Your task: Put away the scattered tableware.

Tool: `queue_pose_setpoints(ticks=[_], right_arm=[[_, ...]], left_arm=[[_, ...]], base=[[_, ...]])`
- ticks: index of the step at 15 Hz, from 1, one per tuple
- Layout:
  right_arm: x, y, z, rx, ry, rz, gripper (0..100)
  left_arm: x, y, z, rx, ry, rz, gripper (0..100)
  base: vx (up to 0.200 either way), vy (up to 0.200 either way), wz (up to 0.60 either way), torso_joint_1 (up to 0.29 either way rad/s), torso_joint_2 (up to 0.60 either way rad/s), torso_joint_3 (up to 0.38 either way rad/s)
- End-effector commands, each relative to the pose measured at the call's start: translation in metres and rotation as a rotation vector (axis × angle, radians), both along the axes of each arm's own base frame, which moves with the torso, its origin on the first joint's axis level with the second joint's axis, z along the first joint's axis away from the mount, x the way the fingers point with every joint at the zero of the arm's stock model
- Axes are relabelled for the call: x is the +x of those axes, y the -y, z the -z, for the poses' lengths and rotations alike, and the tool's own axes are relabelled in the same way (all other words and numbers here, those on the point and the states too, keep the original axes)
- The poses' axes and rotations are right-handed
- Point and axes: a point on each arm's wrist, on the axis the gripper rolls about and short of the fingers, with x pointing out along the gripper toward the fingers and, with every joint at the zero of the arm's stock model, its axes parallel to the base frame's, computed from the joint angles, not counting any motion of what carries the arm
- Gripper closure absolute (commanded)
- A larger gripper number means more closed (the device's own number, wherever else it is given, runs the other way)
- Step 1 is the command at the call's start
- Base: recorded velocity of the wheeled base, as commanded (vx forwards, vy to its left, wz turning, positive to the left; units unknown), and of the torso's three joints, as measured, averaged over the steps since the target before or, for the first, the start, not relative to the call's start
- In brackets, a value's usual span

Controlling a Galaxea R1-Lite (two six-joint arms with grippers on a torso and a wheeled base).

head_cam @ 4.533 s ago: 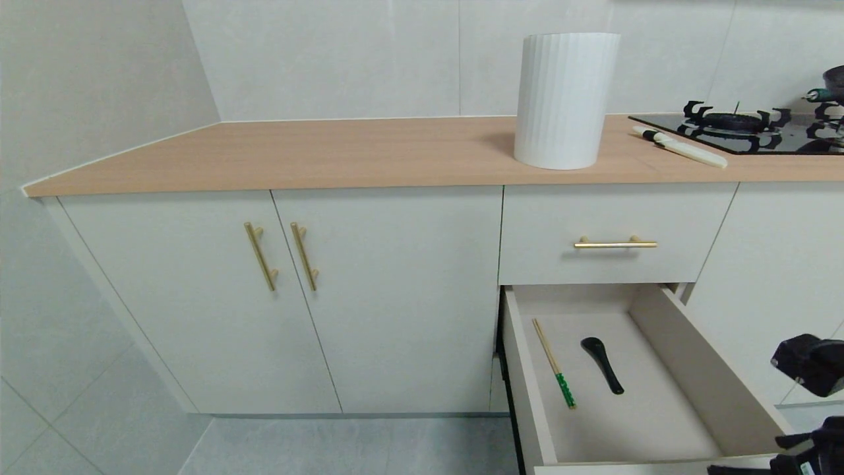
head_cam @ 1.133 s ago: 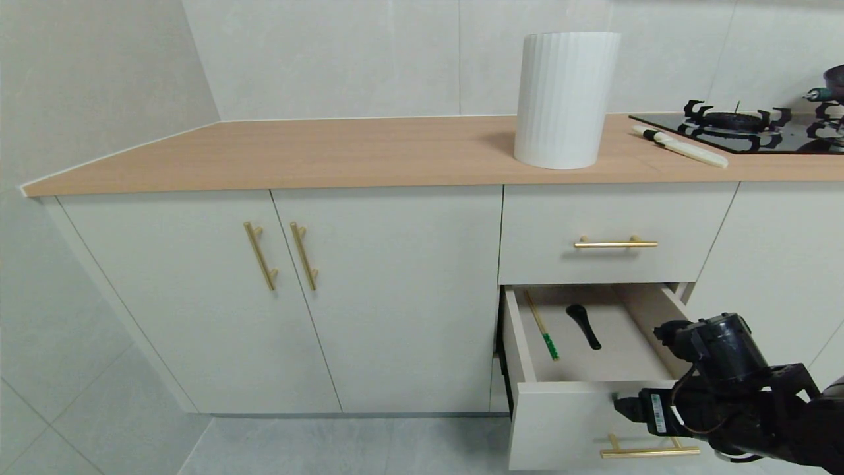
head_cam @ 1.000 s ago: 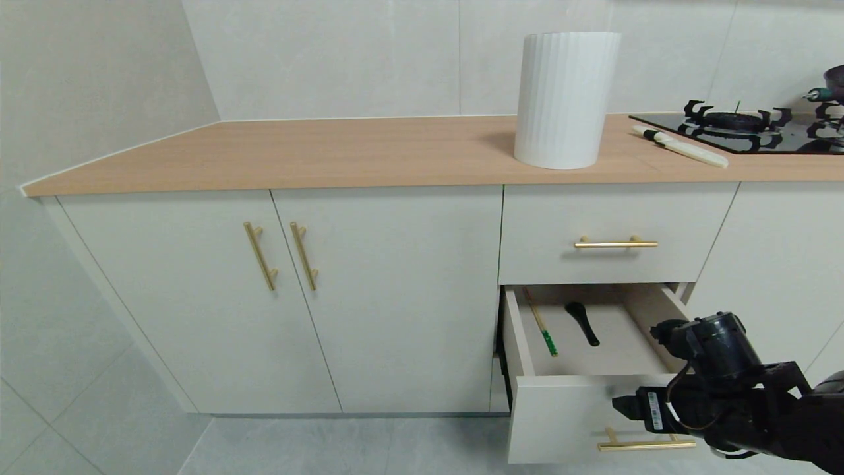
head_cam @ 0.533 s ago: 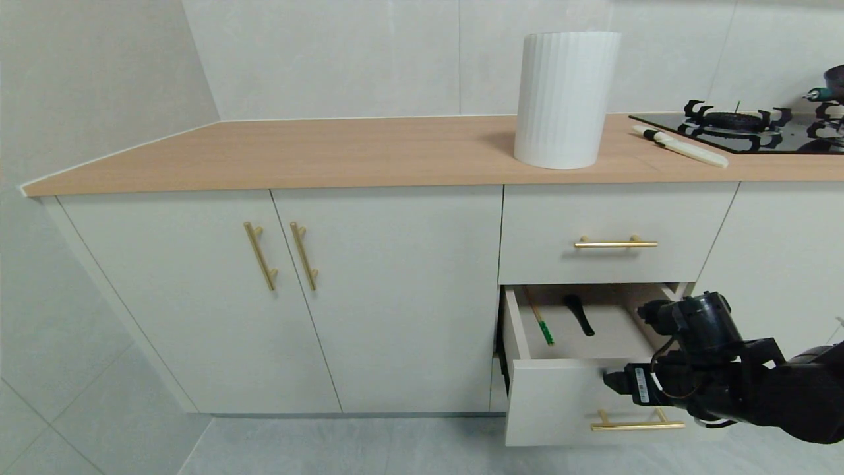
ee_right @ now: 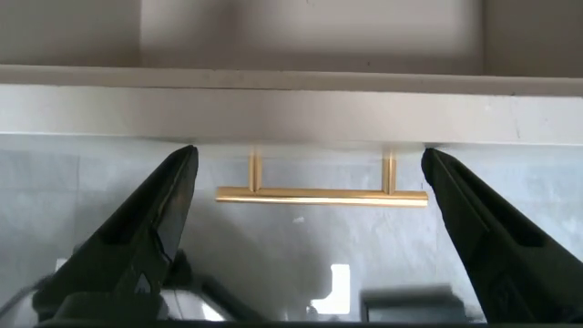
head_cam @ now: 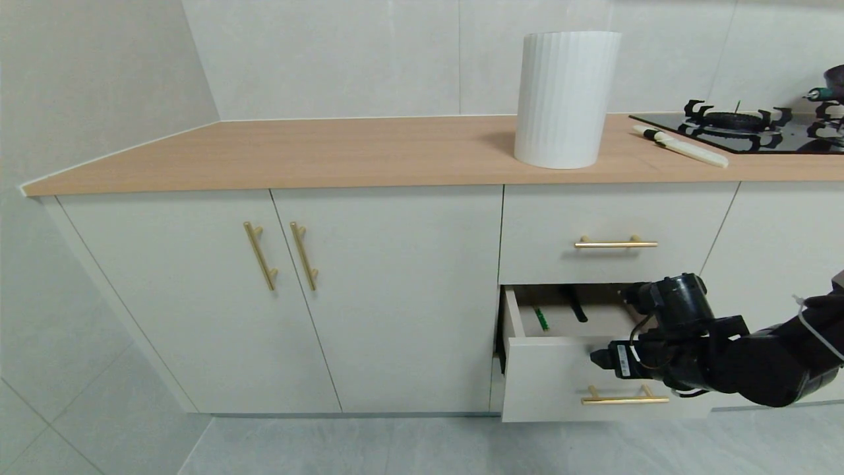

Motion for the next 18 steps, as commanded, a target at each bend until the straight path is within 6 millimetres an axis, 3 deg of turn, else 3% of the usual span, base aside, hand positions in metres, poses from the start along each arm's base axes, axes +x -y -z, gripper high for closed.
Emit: queue_pose_setpoints(ticks=[1, 18], right_arm=[[0.011, -0.003, 0.007, -0.003, -0.007, 0.000, 0], [0.082, 0.010, 0.019, 0.002, 0.073, 0.055, 0]], left_arm=[[0.000, 0.000, 0.000, 0.000, -0.001, -0.001, 0], [0.000, 0.000, 0.000, 0.000, -0.001, -0.001, 0]], base=[[0.000, 0.000, 0.00, 0.000, 0.00, 0.000], [0.000, 0.000, 0.00, 0.000, 0.00, 0.000]])
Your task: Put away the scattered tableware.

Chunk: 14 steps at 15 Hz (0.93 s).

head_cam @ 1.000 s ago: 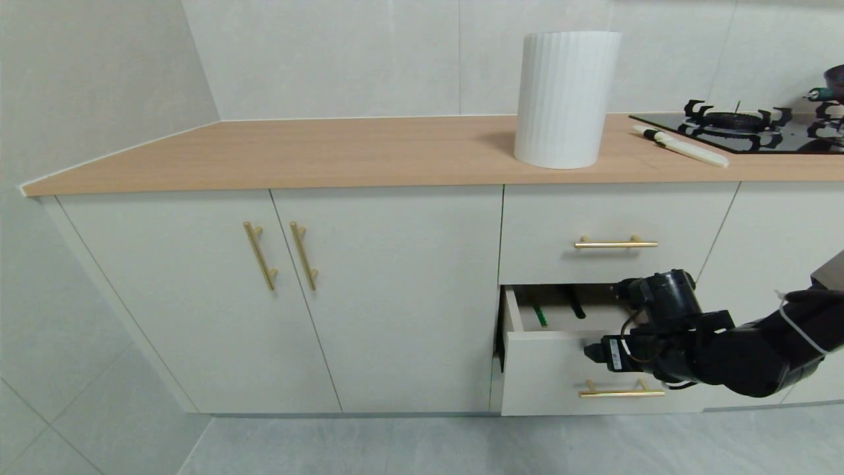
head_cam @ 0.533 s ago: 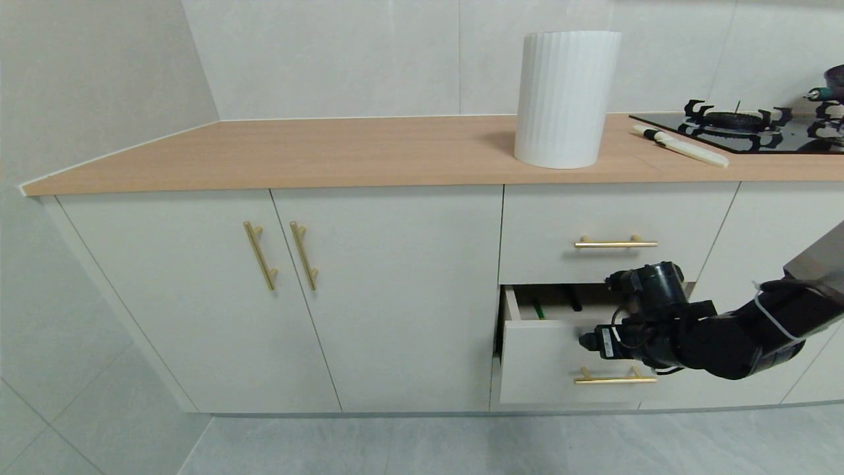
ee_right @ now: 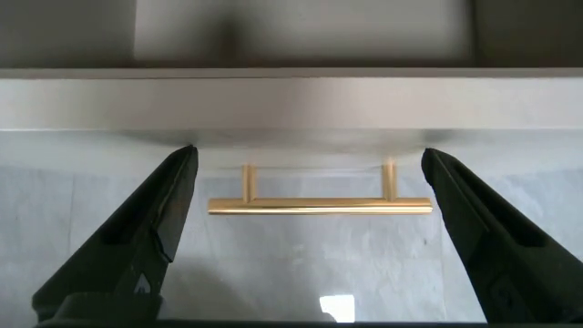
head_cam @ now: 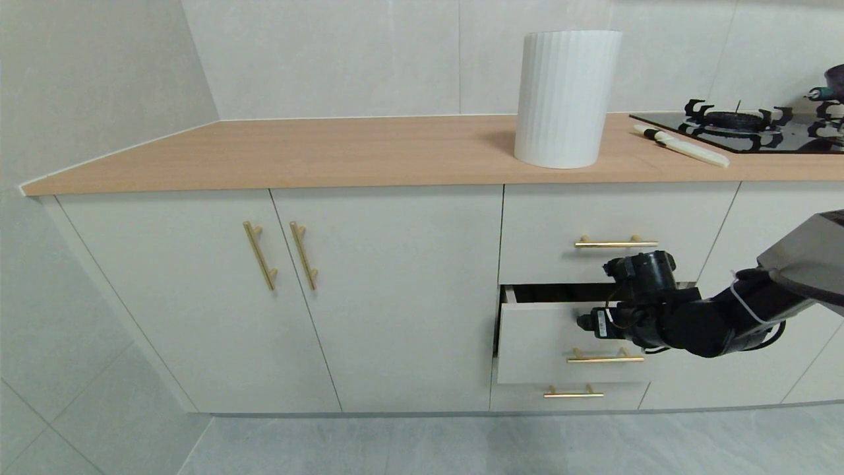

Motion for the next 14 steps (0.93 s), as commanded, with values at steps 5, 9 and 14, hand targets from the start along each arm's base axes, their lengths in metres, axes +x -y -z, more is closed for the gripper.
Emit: queue_pose_setpoints(ticks=[5, 9, 14], right_arm=[[0.023, 0.010, 0.010, 0.007, 0.024, 0.016, 0], [0.035, 0.012, 0.016, 0.019, 0.073, 0.021, 0], [0.054, 0.016, 0.016, 0.036, 0.118, 0.027, 0]], left_arm=[[0.000, 0.000, 0.000, 0.000, -0.001, 0.000, 0], [0.000, 0.000, 0.000, 0.000, -0.001, 0.000, 0], [0.000, 0.000, 0.000, 0.000, -0.001, 0.000, 0]], base=[[0.000, 0.000, 0.00, 0.000, 0.00, 0.000], [0.000, 0.000, 0.00, 0.000, 0.00, 0.000], [0.000, 0.000, 0.00, 0.000, 0.00, 0.000]])
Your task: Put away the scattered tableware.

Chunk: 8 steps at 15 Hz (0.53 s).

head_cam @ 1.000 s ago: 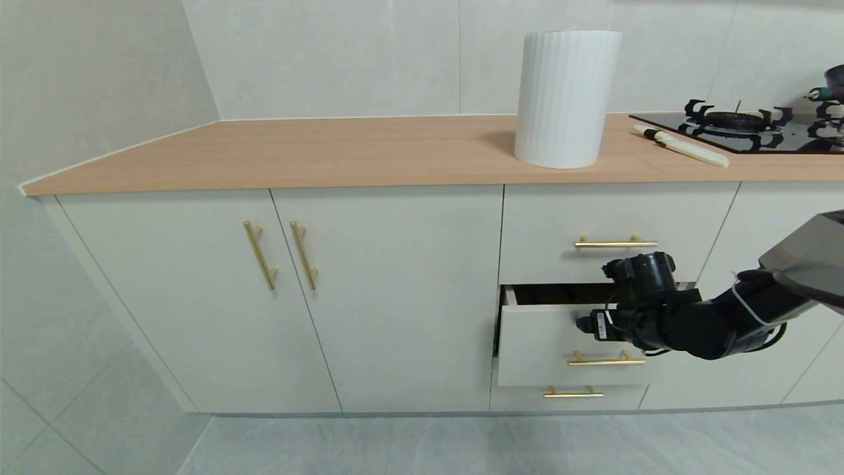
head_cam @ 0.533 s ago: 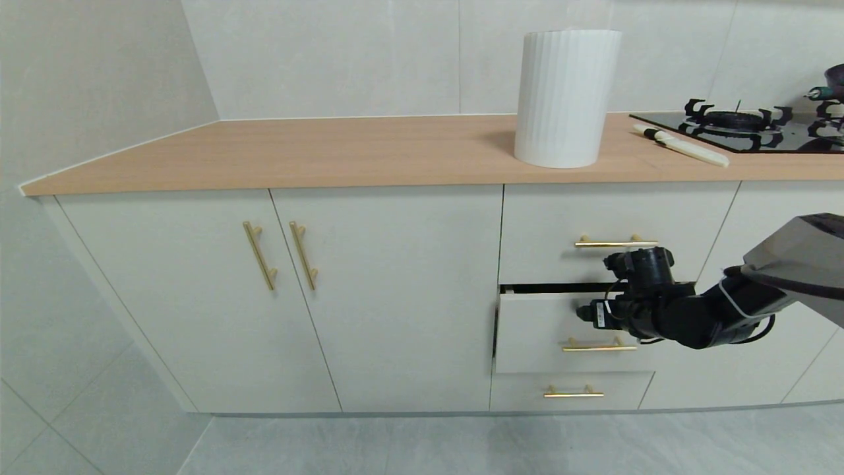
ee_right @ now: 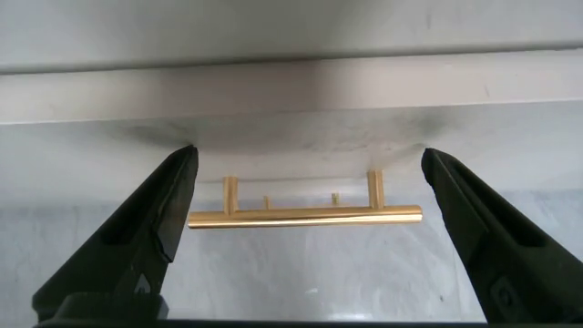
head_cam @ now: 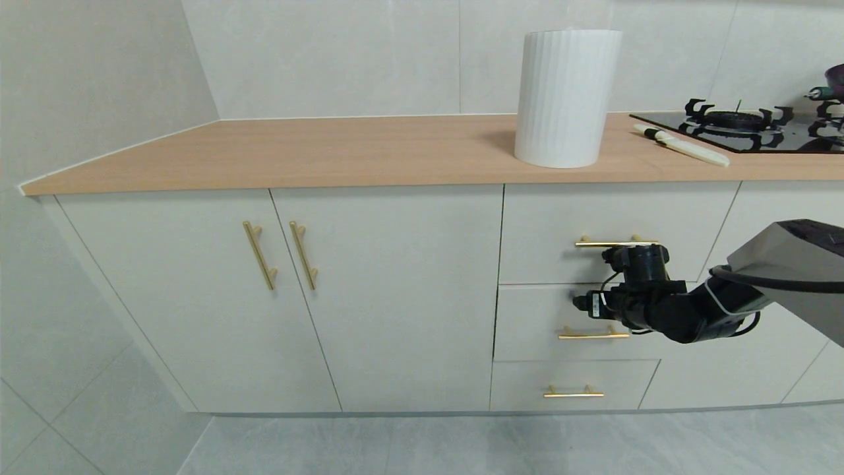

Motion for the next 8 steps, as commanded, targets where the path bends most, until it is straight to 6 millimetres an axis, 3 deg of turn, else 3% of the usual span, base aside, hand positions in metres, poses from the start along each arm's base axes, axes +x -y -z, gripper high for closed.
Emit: queue_pose_setpoints(ticks=[1, 8], right_arm=[[0.009, 0.000, 0.004, 0.002, 0.012, 0.003, 0], [0.026, 0.003, 0.003, 0.011, 0.058, 0.016, 0]], left_arm=[[0.000, 0.000, 0.000, 0.000, -0.001, -0.001, 0], [0.000, 0.000, 0.000, 0.000, -0.001, -0.001, 0]], base=[[0.000, 0.000, 0.00, 0.000, 0.00, 0.000], [0.000, 0.000, 0.00, 0.000, 0.00, 0.000]])
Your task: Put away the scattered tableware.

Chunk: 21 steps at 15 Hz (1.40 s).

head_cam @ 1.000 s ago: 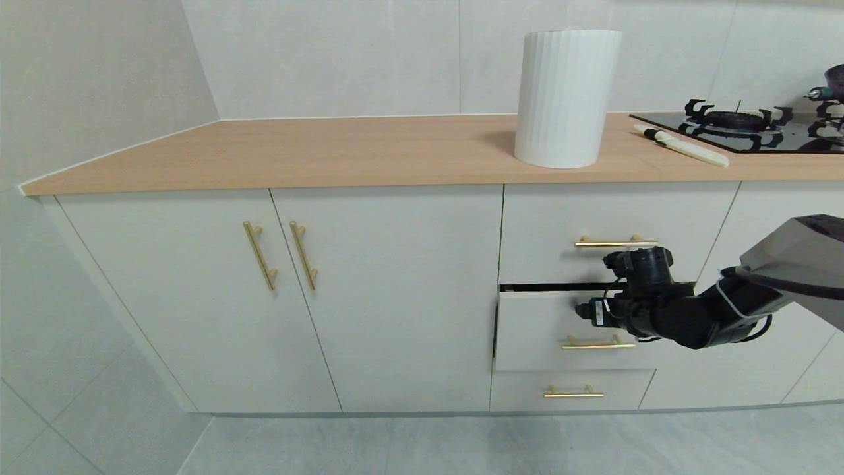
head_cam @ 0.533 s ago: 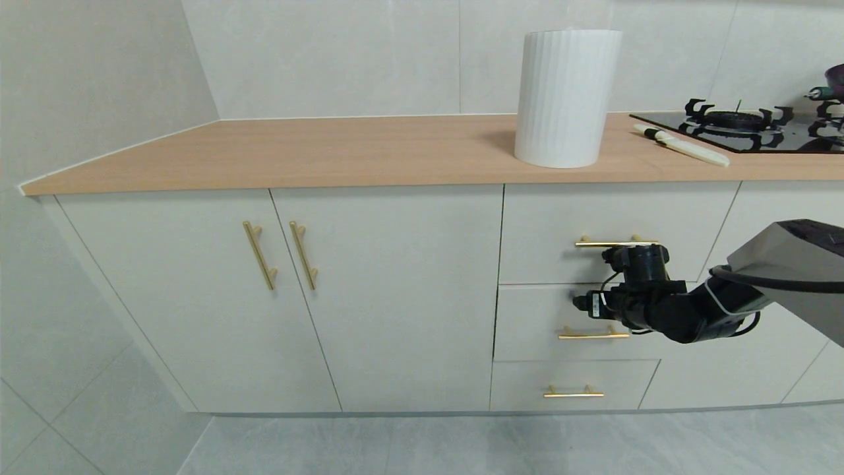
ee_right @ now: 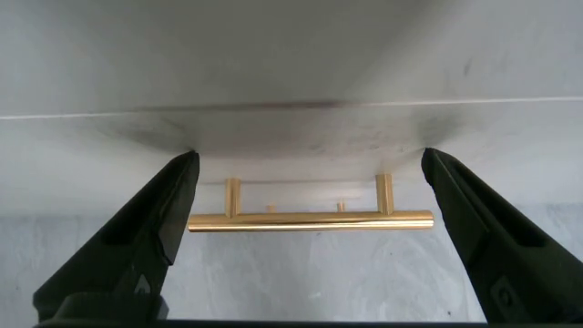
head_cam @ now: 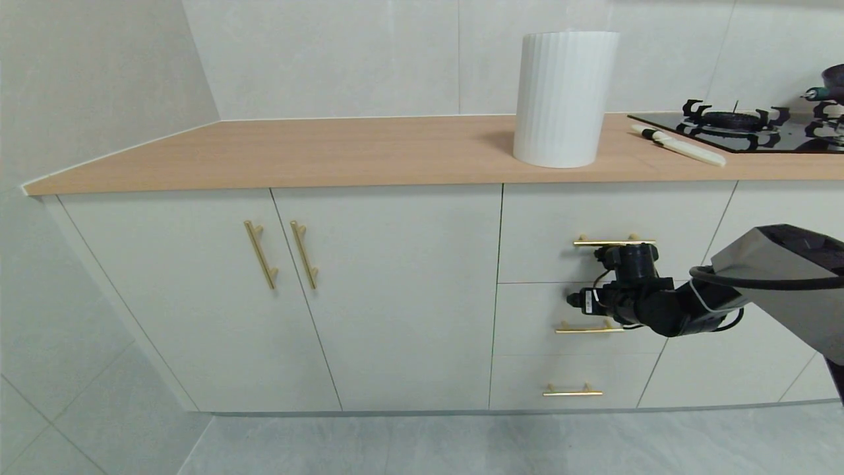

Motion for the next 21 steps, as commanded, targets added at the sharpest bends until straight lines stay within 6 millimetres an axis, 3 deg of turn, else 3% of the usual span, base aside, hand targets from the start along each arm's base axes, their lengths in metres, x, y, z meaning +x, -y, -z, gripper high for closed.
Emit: queue_pose_setpoints(ticks=[1, 5, 7, 10, 13, 14, 20, 21], right_arm=[[0.003, 0.001, -0.004, 0.004, 0.028, 0.010, 0], [-0.012, 0.003, -0.021, 0.002, 0.031, 0.009, 0], [-0.033, 0.007, -0.042, 0.002, 0.038, 0.010, 0], [-0.082, 0.014, -0.083, 0.002, 0.069, 0.017, 0], [-0.157, 0.025, -0.125, 0.008, 0.133, 0.022, 0], [-0.192, 0.031, -0.142, -0.003, 0.181, 0.021, 0], [-0.338, 0.056, -0.182, -0.043, 0.312, 0.044, 0], [-0.352, 0.058, -0.184, -0.043, 0.321, 0.042, 0]], left_arm=[[0.000, 0.000, 0.000, 0.000, -0.001, 0.000, 0], [0.000, 0.000, 0.000, 0.000, -0.001, 0.000, 0], [0.000, 0.000, 0.000, 0.000, -0.001, 0.000, 0], [0.000, 0.000, 0.000, 0.000, -0.001, 0.000, 0], [0.000, 0.000, 0.000, 0.000, -0.001, 0.000, 0], [0.000, 0.000, 0.000, 0.000, -0.001, 0.000, 0], [0.000, 0.000, 0.000, 0.000, -0.001, 0.000, 0], [0.000, 0.000, 0.000, 0.000, -0.001, 0.000, 0]], base=[[0.000, 0.000, 0.00, 0.000, 0.00, 0.000], [0.000, 0.000, 0.00, 0.000, 0.00, 0.000], [0.000, 0.000, 0.00, 0.000, 0.00, 0.000], [0.000, 0.000, 0.00, 0.000, 0.00, 0.000], [0.000, 0.000, 0.00, 0.000, 0.00, 0.000], [0.000, 0.000, 0.00, 0.000, 0.00, 0.000], [0.000, 0.000, 0.00, 0.000, 0.00, 0.000], [0.000, 0.000, 0.00, 0.000, 0.00, 0.000]])
